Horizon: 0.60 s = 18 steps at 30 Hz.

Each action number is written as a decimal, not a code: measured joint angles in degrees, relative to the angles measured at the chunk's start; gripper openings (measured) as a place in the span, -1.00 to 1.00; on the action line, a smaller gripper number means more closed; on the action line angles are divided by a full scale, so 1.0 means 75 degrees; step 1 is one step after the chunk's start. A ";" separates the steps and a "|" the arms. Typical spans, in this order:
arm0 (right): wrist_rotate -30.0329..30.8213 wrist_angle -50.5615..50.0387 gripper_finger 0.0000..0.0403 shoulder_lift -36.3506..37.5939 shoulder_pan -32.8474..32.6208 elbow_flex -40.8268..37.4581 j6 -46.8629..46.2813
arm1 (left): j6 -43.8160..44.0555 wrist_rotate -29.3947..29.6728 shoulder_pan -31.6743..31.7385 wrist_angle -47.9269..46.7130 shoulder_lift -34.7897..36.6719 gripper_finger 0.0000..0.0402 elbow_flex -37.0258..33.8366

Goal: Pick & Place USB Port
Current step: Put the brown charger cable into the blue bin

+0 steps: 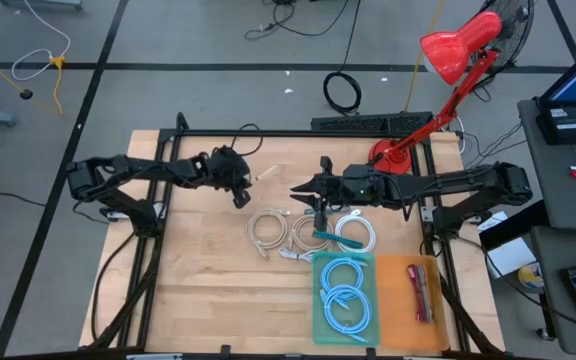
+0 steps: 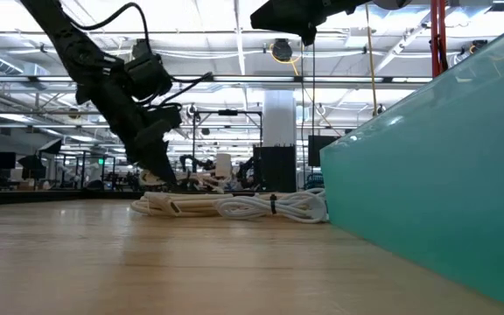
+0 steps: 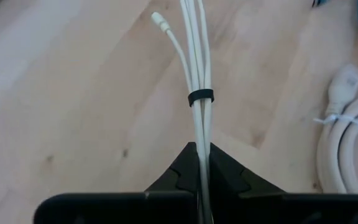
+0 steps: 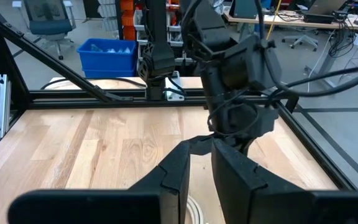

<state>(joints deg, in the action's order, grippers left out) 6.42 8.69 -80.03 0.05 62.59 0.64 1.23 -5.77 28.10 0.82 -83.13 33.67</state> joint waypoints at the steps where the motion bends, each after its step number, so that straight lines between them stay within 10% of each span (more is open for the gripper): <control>1: 0.0000 0.0000 -0.72 0.0000 0.0000 0.0000 -0.0003 | 0.0000 -0.0003 0.0000 0.0064 0.0000 -0.95 -0.0061; 18: 0.0000 0.0003 -0.72 0.0000 0.0000 0.0000 -0.0003 | -0.0269 -0.0448 -0.0079 0.0165 -0.0044 -0.93 -0.0530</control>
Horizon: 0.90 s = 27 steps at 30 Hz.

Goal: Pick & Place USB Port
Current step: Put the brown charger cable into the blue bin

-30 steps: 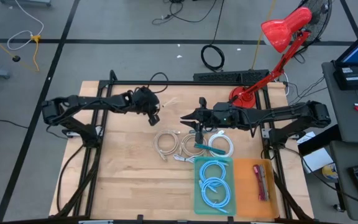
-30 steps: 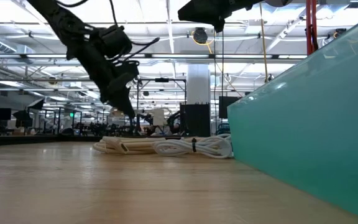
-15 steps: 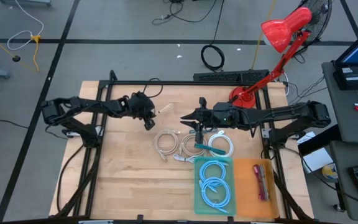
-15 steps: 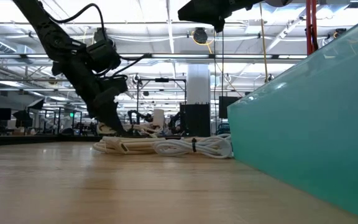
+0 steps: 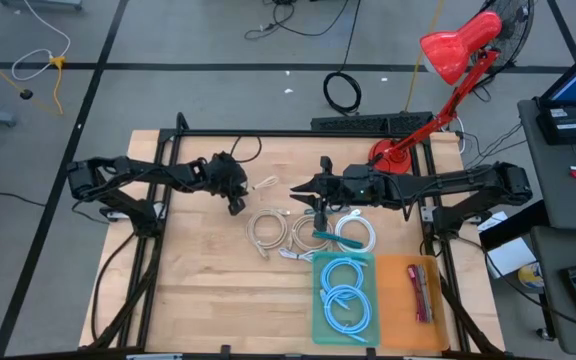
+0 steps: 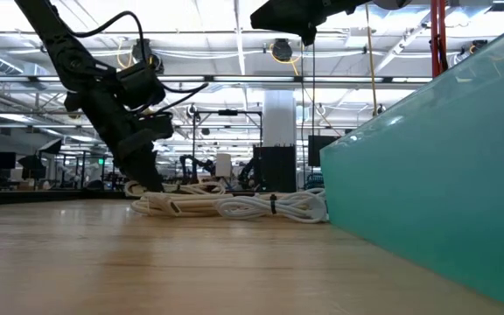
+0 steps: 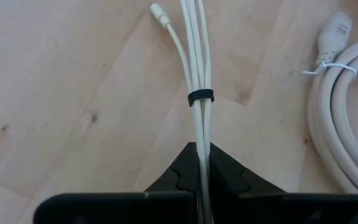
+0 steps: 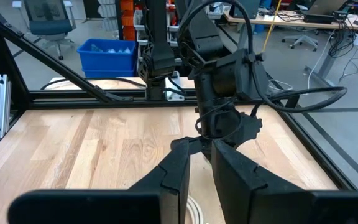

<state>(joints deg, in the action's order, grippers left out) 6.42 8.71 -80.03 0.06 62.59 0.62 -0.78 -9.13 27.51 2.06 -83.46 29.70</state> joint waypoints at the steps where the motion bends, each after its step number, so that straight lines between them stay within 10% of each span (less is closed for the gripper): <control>1: 0.0000 0.0000 -0.72 0.0000 0.0000 0.0000 0.0003 | -0.0020 -0.0043 0.0000 -0.0002 0.0000 -0.95 -0.0001; 27: 0.0000 0.0000 -0.72 0.0000 0.0000 0.0000 0.0001 | -0.0167 -0.0106 -0.0364 0.0261 0.0170 -0.57 0.0043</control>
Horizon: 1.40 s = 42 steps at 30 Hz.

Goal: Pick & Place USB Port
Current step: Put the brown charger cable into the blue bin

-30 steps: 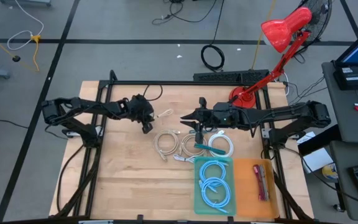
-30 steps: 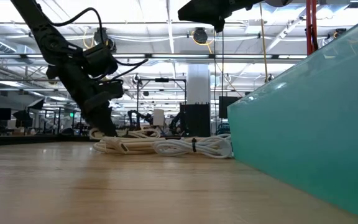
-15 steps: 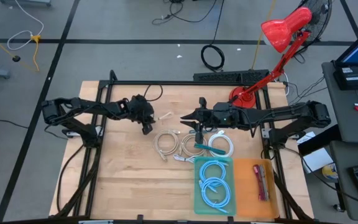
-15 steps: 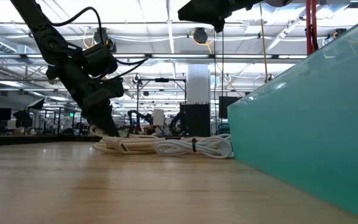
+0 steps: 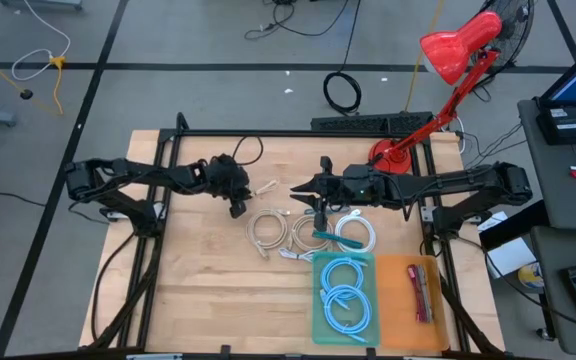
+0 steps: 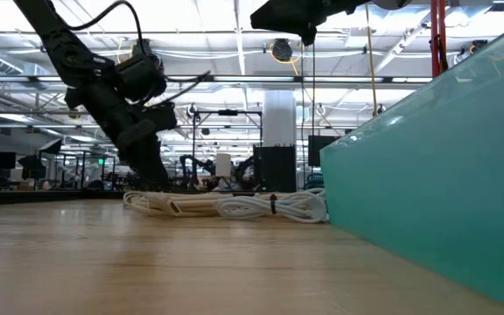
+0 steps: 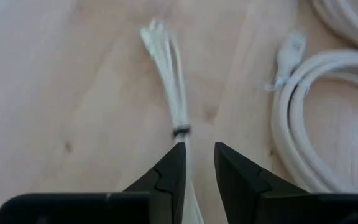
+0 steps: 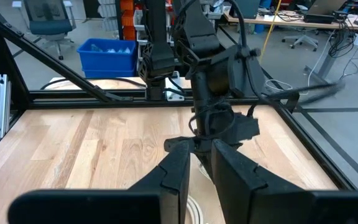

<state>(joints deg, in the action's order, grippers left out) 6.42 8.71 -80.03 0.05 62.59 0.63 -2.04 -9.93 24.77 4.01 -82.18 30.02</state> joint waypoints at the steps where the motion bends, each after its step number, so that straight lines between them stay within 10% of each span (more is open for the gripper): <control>1: 0.0000 0.0000 -0.72 0.0000 0.0002 0.0000 -0.0001 | -0.0031 0.0104 -0.0020 0.0040 0.0057 -0.57 0.0036; 17: 0.0000 -0.0001 -0.72 0.0000 0.0000 0.0000 0.0002 | -0.0218 -0.0258 -0.0997 -0.0305 0.0622 -0.56 0.0044; 24: 0.0000 0.0000 -0.72 0.0000 0.0000 0.0000 -0.0022 | 0.0321 0.0778 -0.1781 -0.0933 0.0619 -0.55 0.0163; 42: 0.0000 0.0000 -0.72 0.0003 0.0000 0.0000 -0.0030 | 0.1923 0.2191 -0.2664 -0.1619 0.0011 0.25 0.0810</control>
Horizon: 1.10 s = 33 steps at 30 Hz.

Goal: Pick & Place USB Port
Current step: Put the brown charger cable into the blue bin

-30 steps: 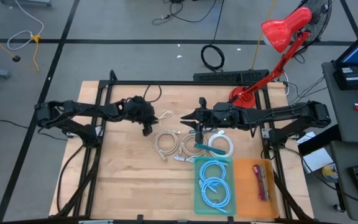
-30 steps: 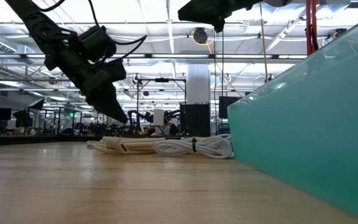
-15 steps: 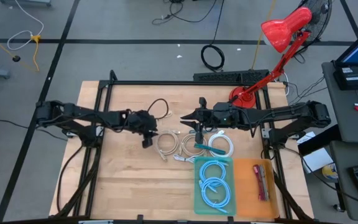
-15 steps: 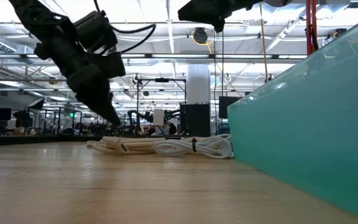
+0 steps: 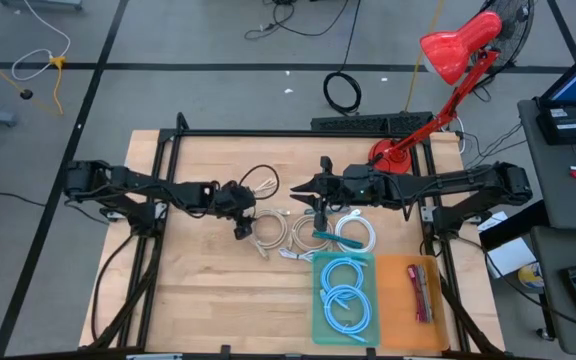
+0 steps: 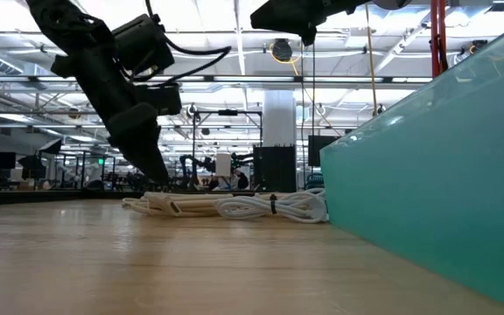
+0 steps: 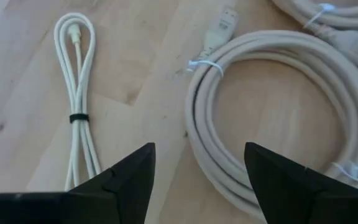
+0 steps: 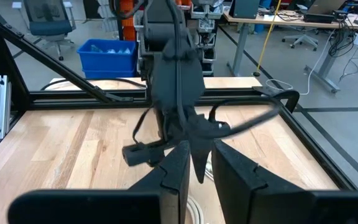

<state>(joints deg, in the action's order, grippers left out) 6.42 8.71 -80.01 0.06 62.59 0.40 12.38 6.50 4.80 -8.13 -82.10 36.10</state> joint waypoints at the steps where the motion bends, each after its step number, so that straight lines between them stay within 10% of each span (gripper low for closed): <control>1: 0.0000 0.0000 -0.72 0.0000 0.0001 0.0000 0.0000 | 0.0000 0.0006 0.0000 0.0068 -0.0068 0.25 0.0000; 21: 0.0000 -0.0003 -0.72 0.0000 0.0002 0.0000 0.0003 | 0.0112 0.0088 -0.0009 0.0796 -0.1386 0.16 0.0015; 33: 0.0000 -0.0058 -0.72 0.0000 0.0000 0.0000 0.0000 | 0.0146 0.0079 0.0000 0.0902 -0.1374 -0.83 0.0015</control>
<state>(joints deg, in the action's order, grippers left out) 6.42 8.27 -80.01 0.05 62.59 0.40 13.48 7.10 4.80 -1.37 -92.40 36.21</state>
